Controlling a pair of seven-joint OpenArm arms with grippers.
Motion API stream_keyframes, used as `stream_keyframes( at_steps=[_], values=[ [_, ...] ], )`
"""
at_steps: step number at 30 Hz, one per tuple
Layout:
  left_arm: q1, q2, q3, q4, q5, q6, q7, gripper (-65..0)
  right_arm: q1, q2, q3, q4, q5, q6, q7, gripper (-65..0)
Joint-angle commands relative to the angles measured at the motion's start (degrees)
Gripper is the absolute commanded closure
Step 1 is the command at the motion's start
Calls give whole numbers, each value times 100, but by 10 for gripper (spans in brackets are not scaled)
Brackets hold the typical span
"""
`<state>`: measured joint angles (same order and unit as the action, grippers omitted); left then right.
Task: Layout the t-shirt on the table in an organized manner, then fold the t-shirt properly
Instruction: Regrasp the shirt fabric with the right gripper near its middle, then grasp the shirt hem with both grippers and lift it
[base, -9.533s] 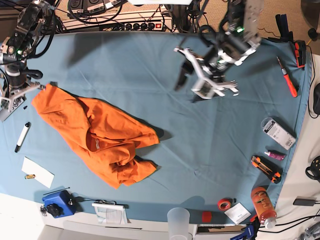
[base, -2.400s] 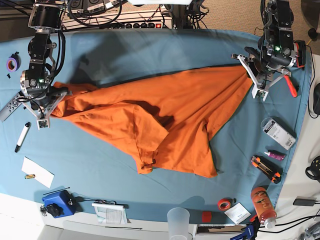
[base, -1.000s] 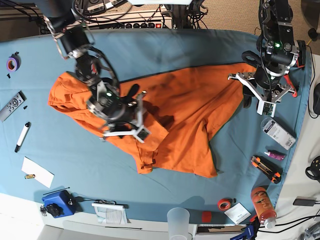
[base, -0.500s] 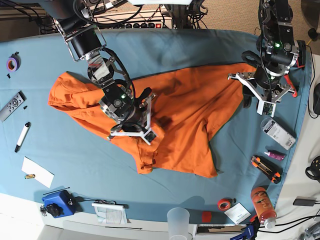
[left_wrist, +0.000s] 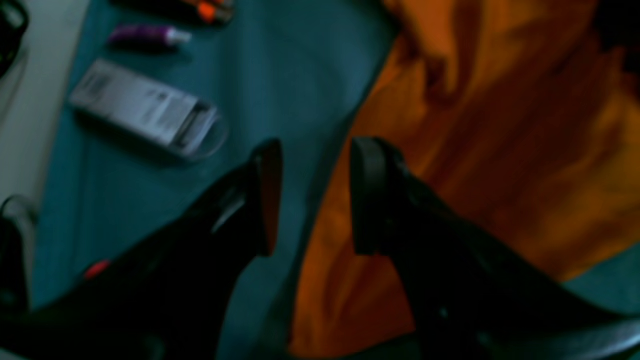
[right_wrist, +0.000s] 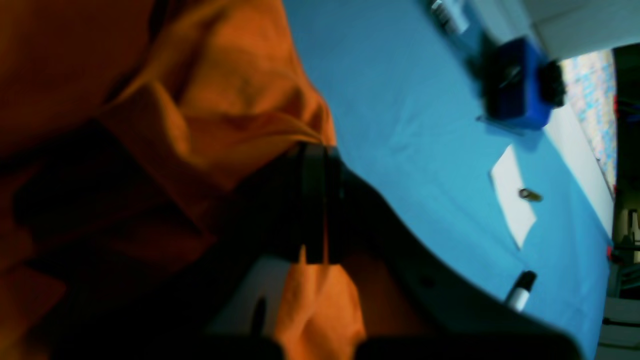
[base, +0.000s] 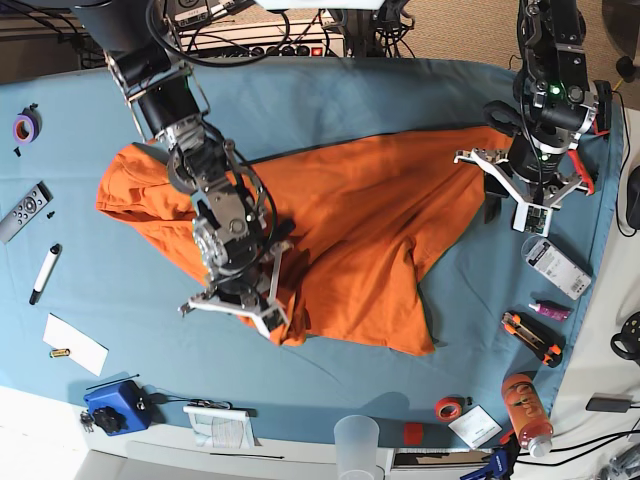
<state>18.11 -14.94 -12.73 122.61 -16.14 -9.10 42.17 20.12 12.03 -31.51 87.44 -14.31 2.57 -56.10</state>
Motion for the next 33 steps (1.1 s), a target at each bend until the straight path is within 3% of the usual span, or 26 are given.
stream_keyframes(
  at_steps=[1, 5, 10, 17, 19, 22, 29, 33],
  values=[
    [-131, -44, -15, 33, -127, -138, -195, -239, 225, 2, 116, 107, -76, -94, 66, 0],
    [-699, -46, -15, -505, -378, -415, -293, -239, 369, 4, 568, 107, -74, -96, -11, 0],
    [-1687, -46, 151, -1593, -623, -411, -310, -280, 367, 9, 1558, 107, 278, -68, -7, 0],
    [-3226, -44, 1036, -3331, -511, -396, -328, -297, 365, 20, 2774, 105, 1250, 614, -118, 0],
    [-3657, -42, 1261, -3880, -415, -201, -330, -297, 365, 22, 2997, 105, 1344, 710, -133, 0],
    [-4236, 26, 1390, -4656, -304, 15, -330, -297, 367, 22, 3276, 105, 1344, 719, -131, 0],
    [-5069, 275, 1384, -6041, -317, 7, -603, -297, 321, 20, 3418, 105, 1344, 979, -162, 0],
    [-5263, 448, 1384, -6572, -315, -313, -675, -297, 304, 20, 3421, 105, 1344, 981, -192, 0]
  ],
)
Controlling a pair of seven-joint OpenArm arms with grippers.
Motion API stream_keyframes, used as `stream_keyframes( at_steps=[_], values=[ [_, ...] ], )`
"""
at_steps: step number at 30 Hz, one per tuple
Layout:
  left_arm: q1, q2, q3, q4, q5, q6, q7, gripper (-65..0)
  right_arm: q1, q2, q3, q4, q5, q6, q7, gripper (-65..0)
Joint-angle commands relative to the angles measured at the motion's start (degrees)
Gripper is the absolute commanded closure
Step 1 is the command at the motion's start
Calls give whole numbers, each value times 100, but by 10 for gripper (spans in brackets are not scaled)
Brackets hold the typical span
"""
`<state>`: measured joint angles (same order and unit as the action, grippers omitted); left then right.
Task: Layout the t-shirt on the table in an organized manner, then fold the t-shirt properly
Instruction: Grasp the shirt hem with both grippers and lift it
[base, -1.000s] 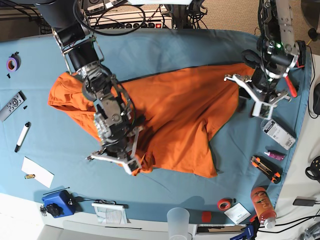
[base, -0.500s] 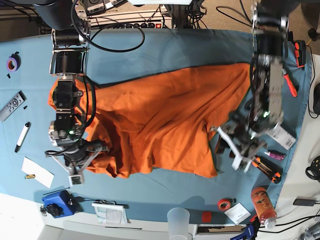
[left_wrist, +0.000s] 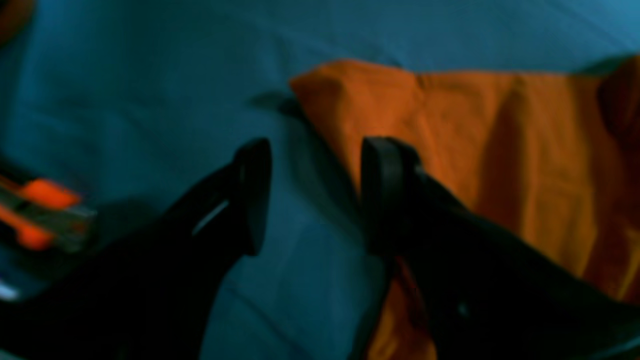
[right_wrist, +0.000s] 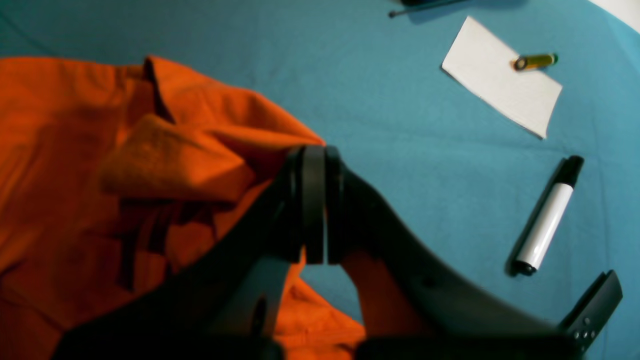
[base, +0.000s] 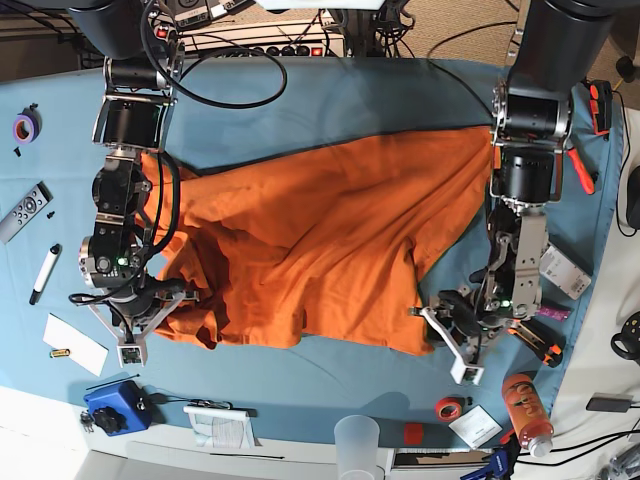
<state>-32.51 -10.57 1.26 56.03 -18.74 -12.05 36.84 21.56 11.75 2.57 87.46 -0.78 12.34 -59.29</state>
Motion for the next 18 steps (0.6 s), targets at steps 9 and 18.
stream_keyframes(
  at_steps=[9, 18],
  values=[
    [-275, 155, -15, -682, -33, 13, -634, -297, 160, 48, 13, 103, -9, 11, -33, 0],
    [-275, 450, -13, -1067, 13, -7, -966, -296, 160, 46, 13, 103, -7, 11, -85, 0]
  ],
)
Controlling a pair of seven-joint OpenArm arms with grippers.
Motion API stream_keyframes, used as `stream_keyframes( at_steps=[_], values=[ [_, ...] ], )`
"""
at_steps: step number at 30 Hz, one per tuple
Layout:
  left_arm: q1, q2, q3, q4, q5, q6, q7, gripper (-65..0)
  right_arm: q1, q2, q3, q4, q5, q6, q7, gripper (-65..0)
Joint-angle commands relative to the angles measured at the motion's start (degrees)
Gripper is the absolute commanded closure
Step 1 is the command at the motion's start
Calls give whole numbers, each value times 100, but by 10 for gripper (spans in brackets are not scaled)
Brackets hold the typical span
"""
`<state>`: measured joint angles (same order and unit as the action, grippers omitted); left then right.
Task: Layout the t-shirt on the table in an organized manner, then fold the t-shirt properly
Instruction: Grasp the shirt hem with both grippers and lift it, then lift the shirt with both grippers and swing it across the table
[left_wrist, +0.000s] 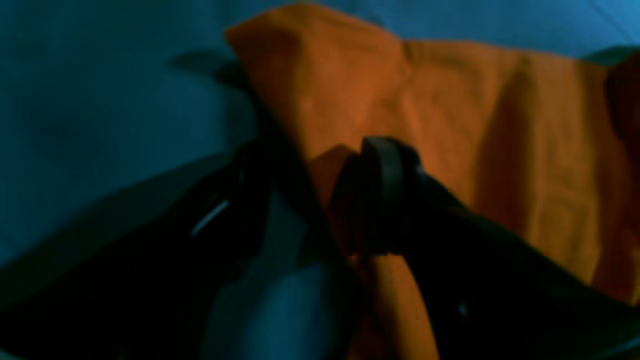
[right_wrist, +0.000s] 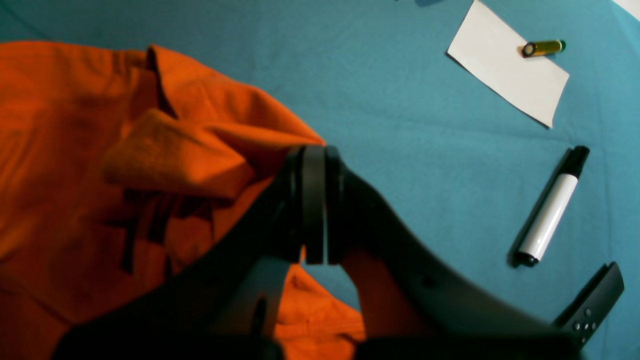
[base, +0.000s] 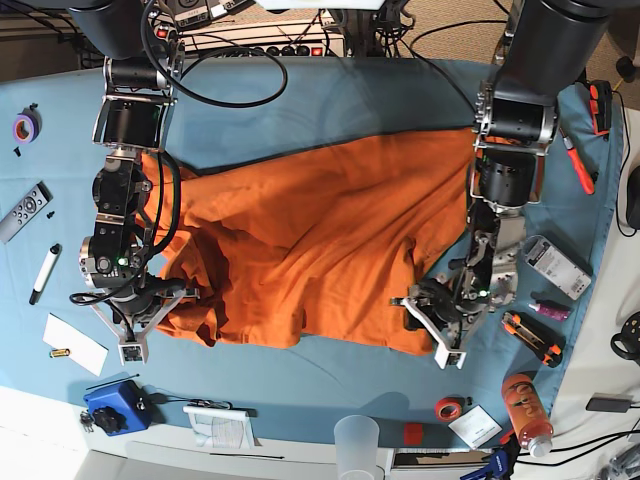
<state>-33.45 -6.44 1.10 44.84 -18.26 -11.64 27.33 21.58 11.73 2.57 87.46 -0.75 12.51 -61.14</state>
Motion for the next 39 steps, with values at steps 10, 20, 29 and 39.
stream_keyframes(
  at_steps=[10, 20, 29, 39],
  values=[
    [-203, 225, 0, -50, 485, -26, -560, -10, 160, 55, 13, 103, -11, 229, 223, 0],
    [-1187, 146, -17, -9, 479, -26, -55, 0, 802, 448, 13, 92, 146, 225, 481, 0],
    [-2122, 26, -238, -9, 457, -46, 181, 0, 2011, 826, 15, -852, 483, 229, 741, 0],
    [-3029, -715, -238, -9, -680, -560, 920, 0, 3547, 828, 15, -2120, 616, 435, 1720, 0]
  ],
)
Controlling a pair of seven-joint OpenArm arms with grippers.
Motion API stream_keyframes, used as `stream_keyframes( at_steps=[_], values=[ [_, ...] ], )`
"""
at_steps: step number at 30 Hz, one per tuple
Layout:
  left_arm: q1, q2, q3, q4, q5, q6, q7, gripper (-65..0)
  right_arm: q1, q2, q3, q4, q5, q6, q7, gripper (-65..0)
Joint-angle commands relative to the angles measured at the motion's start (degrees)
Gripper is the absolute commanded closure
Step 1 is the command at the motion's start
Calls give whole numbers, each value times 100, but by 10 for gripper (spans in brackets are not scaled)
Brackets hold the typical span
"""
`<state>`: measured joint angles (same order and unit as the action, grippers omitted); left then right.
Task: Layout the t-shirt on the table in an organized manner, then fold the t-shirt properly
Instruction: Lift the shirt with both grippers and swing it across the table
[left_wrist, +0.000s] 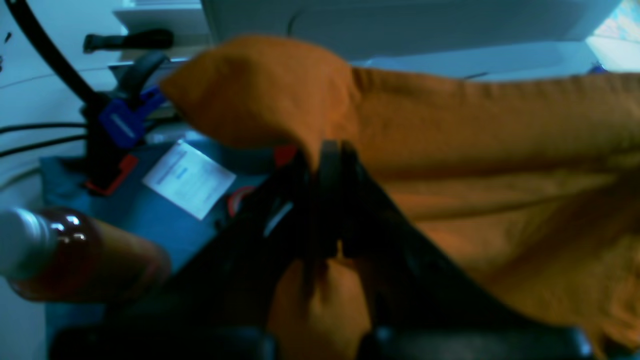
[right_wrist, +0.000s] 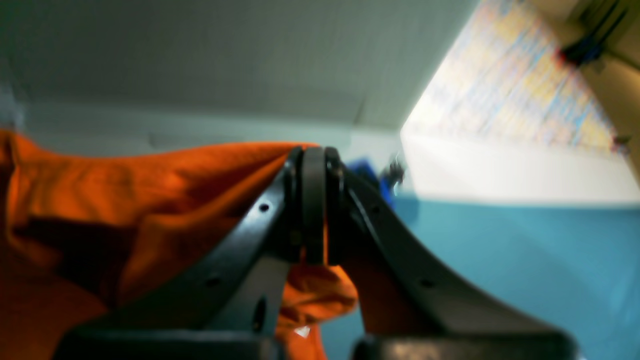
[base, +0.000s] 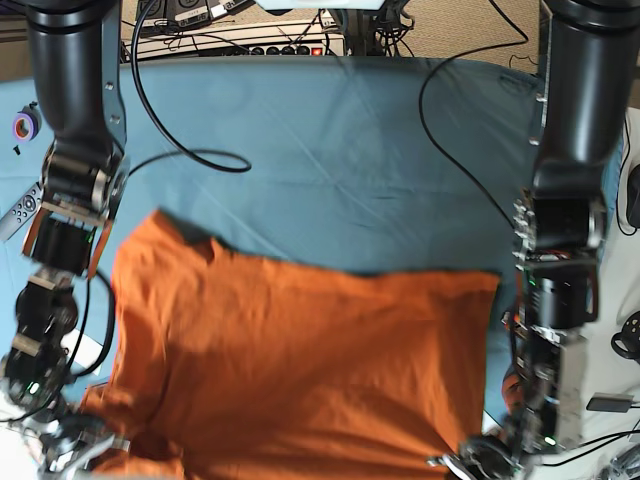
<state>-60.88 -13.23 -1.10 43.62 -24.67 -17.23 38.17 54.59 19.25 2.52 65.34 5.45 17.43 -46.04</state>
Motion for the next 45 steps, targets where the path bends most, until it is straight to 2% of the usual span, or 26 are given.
stream_keyframes(
  at_steps=[1, 7, 13, 16, 21, 26, 31, 33, 38, 40, 42, 45],
  values=[
    [-369, -107, -22, 114, -162, -63, -35, 0, 391, 76, 20, 92, 15, -55, 166, 0],
    [-796, -463, -22, 114, -1043, -354, 1008, 0, 844, 76, 22, 96, 306, -55, -120, 0],
    [-1025, -485, -186, 114, -1799, -455, 2151, 0, 861, 83, 22, 109, 568, -31, -461, 0],
    [-1051, -487, -435, 114, -2017, -796, 2247, 0, 922, 245, 22, 109, 577, -28, -398, 0],
    [-1069, -490, -787, 114, -1993, -800, 2229, 0, 1145, 750, 22, 107, 866, -26, -398, 0],
    [-1088, -490, -809, 114, -2024, -796, 2367, 0, 1222, 1117, 22, 107, 1196, -24, -472, 0],
    [-1088, -485, -809, 114, -2575, -977, 2981, 0, 1187, 1187, 22, 107, 1556, 22, -745, 0],
    [-1086, -487, -809, 114, -2568, -977, 2983, 0, 1185, 1187, 22, 107, 1576, 118, -767, 0],
    [-1073, -485, -809, 114, -2570, -977, 2979, 0, 1097, 1182, 22, 107, 1810, 127, -1012, 0],
    [-1056, -485, -809, 114, -2570, -977, 2983, 0, 981, 1169, 17, 107, 2013, 354, -1182, 0],
    [-1051, -487, -809, 114, -2564, -970, 3001, 0, 839, 1145, 4, 107, 2260, 715, -1351, 0],
    [-1058, -525, -809, 114, -2551, -988, 3108, 0, 662, 977, 4, 107, 2339, 1180, -1862, 0]
  ],
)
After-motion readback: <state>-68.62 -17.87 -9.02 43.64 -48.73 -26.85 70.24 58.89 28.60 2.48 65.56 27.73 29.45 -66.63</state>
